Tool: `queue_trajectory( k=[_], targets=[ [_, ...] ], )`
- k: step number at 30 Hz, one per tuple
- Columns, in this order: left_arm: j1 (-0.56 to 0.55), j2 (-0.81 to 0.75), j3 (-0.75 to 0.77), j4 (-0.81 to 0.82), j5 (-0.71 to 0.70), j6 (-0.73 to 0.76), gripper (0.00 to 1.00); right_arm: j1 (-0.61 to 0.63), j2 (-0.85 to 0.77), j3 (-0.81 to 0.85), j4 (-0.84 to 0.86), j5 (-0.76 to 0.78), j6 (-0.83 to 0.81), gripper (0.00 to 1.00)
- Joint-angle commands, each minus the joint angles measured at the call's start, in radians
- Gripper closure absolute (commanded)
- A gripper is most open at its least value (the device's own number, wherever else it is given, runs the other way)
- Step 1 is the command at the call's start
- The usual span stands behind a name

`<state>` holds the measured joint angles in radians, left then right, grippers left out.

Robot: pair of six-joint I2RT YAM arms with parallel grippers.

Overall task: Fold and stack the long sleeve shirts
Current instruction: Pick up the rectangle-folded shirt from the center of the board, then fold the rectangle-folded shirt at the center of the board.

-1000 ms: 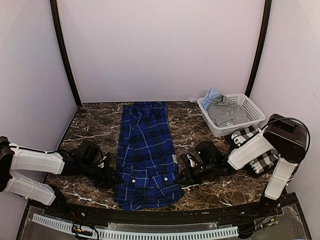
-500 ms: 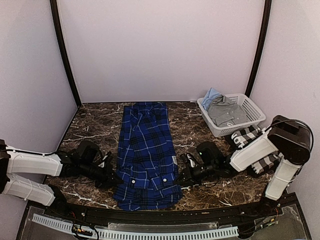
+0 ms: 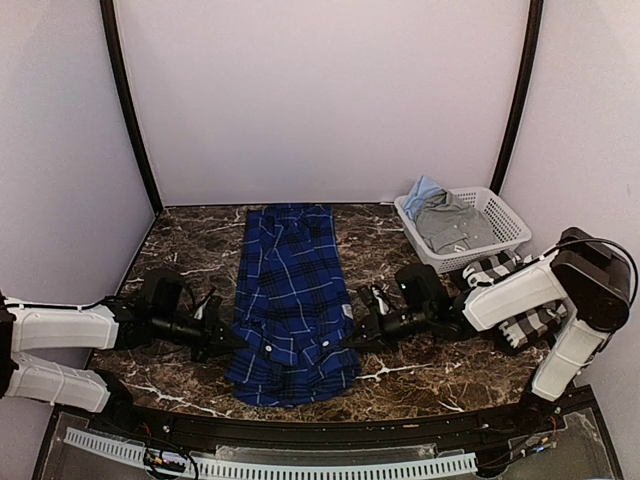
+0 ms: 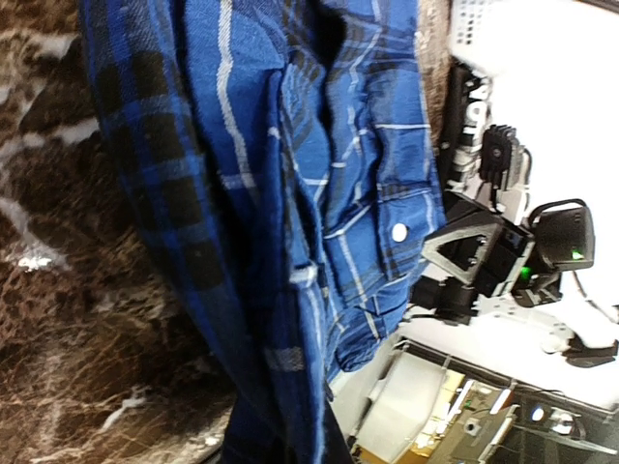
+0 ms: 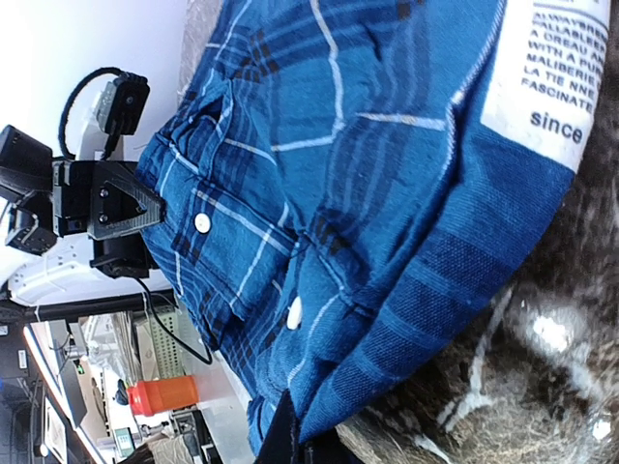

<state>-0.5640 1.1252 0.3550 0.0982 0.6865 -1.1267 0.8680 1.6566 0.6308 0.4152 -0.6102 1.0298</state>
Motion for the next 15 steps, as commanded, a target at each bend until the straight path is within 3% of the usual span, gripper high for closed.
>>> queue_trajectory(
  k=[1, 8, 15],
  targets=[
    [0.066, -0.004, 0.015, 0.141, 0.117, -0.099, 1.0, -0.037, 0.006, 0.064, 0.042, -0.032, 0.002, 1.0],
    [0.139, 0.065, -0.046, 0.426, 0.149, -0.307, 1.0, -0.102, 0.083, 0.141, 0.117, -0.049, 0.067, 1.0],
    [0.199, 0.268, -0.041, 0.754, 0.121, -0.458, 1.0, -0.168, 0.226, 0.226, 0.285, -0.064, 0.179, 1.0]
  ],
)
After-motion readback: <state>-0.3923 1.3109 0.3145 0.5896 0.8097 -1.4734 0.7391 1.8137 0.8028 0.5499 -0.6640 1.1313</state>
